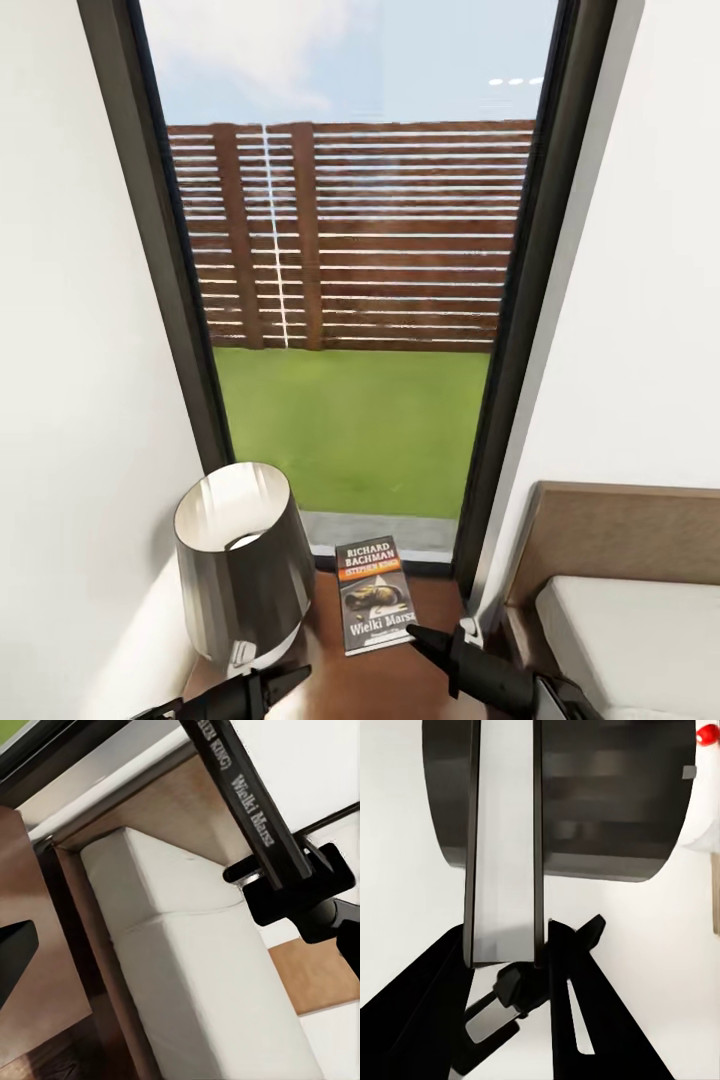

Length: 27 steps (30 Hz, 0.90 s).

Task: In the bedroom, move the book from the bed onto either nightstand, and place the two sandals side by side next to the bed.

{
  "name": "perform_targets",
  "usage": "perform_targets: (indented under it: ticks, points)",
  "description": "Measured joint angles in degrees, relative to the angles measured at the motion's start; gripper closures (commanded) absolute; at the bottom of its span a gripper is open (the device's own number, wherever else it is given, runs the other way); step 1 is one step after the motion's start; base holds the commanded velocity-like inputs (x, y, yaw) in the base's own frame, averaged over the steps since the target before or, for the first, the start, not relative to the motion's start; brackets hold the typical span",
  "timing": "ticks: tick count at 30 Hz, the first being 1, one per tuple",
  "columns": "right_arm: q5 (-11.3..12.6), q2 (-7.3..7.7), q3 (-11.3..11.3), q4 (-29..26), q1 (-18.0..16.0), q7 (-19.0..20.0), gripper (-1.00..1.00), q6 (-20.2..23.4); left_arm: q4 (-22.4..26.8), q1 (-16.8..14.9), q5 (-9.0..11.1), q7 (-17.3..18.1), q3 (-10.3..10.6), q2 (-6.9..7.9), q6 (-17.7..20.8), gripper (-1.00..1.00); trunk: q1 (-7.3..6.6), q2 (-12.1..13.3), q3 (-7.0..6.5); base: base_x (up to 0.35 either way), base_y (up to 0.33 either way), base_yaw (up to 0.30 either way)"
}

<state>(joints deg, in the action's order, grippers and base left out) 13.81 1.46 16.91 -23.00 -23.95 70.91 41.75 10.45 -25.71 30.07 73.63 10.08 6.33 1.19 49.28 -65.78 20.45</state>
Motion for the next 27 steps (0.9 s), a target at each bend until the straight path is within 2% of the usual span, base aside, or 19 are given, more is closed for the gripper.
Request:
perform_targets:
  ticks: [7,10,13,17,20,22,27]
  points:
    - [0.01,-0.04,-0.04,1.62,0.0,-0.06,1.0,0.01,0.32,0.0,0.0,0.17,0.8,-0.37,0.09,-1.0,1.54,-2.81,1.26,0.0,0.0,0.0]
    - [0.02,-0.04,0.0,1.76,0.0,-0.08,1.0,0.01,0.48,0.0,-0.05,0.21,1.37,-1.0,0.14,-1.0,2.2,-4.01,1.8,0.0,0.0,0.0]
    - [0.03,-0.04,0.03,1.8,0.0,-0.07,1.0,0.0,2.47,0.0,-0.09,0.27,1.52,-1.48,0.61,-1.0,2.86,-5.22,2.33,0.0,0.0,0.0]
    - [0.03,-0.04,0.07,1.81,0.0,-0.1,1.0,0.02,7.29,-0.01,-0.09,0.24,2.27,-1.54,4.04,-1.0,3.73,-6.82,3.05,0.0,0.0,0.0]
    - [0.03,0.0,0.13,1.81,0.0,-0.08,1.0,0.02,13.06,-0.01,-0.14,0.16,3.81,-1.28,9.22,-1.0,4.39,-8.03,3.59,0.0,0.0,0.0]
    - [0.03,-0.01,0.16,1.81,0.0,-0.07,1.0,0.03,16.28,-0.01,-0.12,0.15,4.26,-0.57,11.71,-1.0,4.83,-8.83,3.95,0.0,0.0,0.0]
    - [0.02,0.0,0.17,1.81,0.0,-0.09,1.0,0.02,18.18,0.01,-0.12,0.15,4.37,0.01,12.91,-1.0,5.93,-10.83,4.85,0.0,0.0,0.0]
